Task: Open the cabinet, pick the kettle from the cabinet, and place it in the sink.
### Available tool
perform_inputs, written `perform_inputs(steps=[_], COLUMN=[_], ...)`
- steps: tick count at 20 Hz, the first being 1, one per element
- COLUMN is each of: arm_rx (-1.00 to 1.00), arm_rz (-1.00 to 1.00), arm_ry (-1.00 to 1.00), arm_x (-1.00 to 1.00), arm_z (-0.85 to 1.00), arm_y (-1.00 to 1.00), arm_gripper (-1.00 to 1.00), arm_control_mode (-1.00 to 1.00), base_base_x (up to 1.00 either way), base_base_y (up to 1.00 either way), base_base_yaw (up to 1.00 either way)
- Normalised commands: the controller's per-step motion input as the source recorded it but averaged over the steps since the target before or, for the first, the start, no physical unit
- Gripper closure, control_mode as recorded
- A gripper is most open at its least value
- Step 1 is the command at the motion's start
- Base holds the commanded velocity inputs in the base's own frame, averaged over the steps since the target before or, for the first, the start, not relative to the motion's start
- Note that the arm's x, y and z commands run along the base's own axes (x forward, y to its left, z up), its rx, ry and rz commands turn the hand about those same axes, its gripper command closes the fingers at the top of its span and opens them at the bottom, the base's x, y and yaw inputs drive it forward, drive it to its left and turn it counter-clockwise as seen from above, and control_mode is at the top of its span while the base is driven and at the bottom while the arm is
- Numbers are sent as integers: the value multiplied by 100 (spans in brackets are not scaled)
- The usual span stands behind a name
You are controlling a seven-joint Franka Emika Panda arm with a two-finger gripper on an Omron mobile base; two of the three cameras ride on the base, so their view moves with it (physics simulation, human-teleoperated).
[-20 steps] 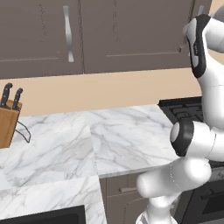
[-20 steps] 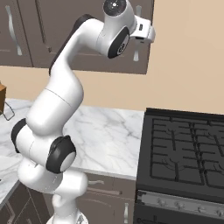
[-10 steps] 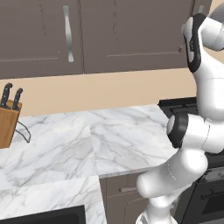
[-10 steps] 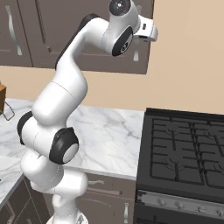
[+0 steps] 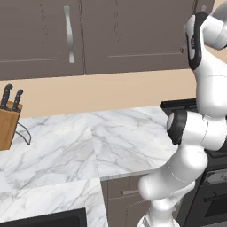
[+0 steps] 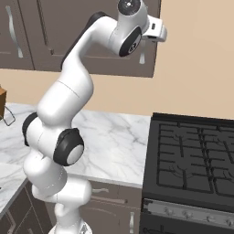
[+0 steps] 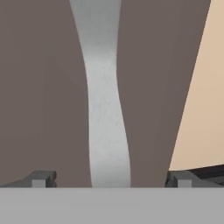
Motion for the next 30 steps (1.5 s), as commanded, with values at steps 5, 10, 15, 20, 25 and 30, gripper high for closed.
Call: perform_inputs(steps=[5,10,15,20,25,30], arm_rx=[0,0,0,0,3,5], arm_rz=[0,0,0,0,0,0], arm_ry=[0,0,0,0,0,0], arm_x=[21,16,16,7,-4,-12], arm_z=[0,-2,-5,-9,-8,-8], arm_y=[0,3,10,14,15,22], arm_gripper=[100,100,100,100,100,100], arm_control_mode=[-100,-100,-100,-100,-100,-100], base_base_x=[0,0,0,0,0,0], base_base_y=[0,0,0,0,0,0], base_base_yaw=[0,0,0,0,0,0])
